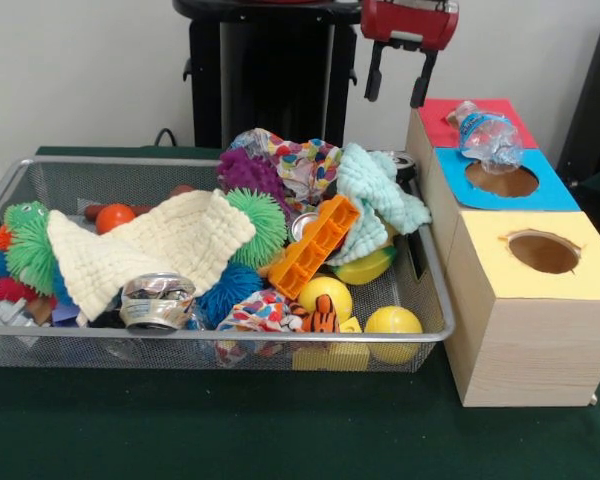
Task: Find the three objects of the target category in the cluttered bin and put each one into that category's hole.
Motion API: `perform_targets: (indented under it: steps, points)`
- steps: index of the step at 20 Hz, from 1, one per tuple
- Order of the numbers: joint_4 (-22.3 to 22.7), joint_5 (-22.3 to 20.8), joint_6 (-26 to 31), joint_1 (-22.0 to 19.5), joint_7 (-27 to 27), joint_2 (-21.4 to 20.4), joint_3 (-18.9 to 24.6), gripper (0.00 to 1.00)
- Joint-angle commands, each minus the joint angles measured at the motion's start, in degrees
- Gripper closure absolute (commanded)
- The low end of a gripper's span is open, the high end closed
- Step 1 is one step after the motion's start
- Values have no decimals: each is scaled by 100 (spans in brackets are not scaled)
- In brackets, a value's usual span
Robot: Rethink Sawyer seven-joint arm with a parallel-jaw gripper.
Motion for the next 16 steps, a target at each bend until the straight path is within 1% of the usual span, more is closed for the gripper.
perform_targets:
  steps: [1, 5, 11, 13, 16]
  points:
    - [617, -237, -244, -72, 1078, -191, 414, 0]
    - [730, -192, -519, -40, 1206, -51, 480, 0]
    - [857, -87, -1153, -43, 1492, 447, 706, 0]
    - [879, -46, -1256, -44, 1535, 541, 785, 0]
    - [886, 65, -1267, 55, 1558, 557, 794, 0]
